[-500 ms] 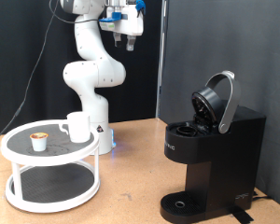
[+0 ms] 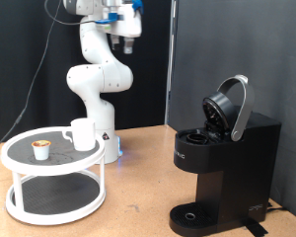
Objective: Make a cup of coffee with the keurig machine
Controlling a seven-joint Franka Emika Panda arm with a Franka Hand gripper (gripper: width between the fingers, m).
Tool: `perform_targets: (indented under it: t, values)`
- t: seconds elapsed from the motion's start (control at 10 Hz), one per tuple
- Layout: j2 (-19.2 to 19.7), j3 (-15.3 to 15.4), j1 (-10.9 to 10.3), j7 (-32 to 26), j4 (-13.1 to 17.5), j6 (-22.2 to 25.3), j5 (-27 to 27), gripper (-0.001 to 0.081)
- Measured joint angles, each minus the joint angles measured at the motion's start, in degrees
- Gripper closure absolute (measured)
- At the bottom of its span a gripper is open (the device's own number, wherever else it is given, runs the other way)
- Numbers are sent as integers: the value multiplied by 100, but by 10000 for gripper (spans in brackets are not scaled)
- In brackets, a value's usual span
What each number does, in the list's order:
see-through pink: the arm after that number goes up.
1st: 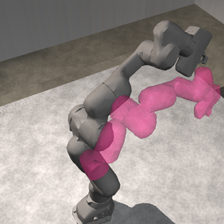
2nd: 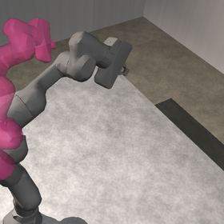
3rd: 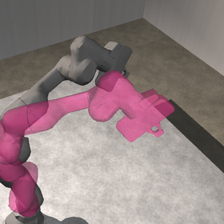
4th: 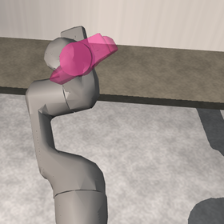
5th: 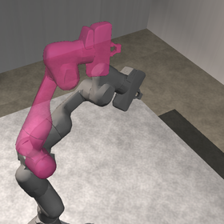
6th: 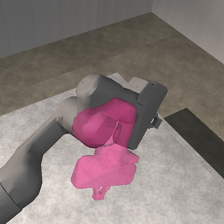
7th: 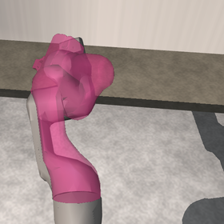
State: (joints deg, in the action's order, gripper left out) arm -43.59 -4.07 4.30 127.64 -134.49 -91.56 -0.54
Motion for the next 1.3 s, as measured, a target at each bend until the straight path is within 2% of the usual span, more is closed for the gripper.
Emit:
perform_targets:
  t: [0.3,0.6,1.0,1.3]
  values:
    - [131,-404,166,-307,120,-6,-124,72]
    - [118,-434,176,-388,96,-33,-165,72]
    - [235,-1024,352,-1070,172,-138,-608,72]
    - [552,-1470,430,-1499,427,-140,-840,72]
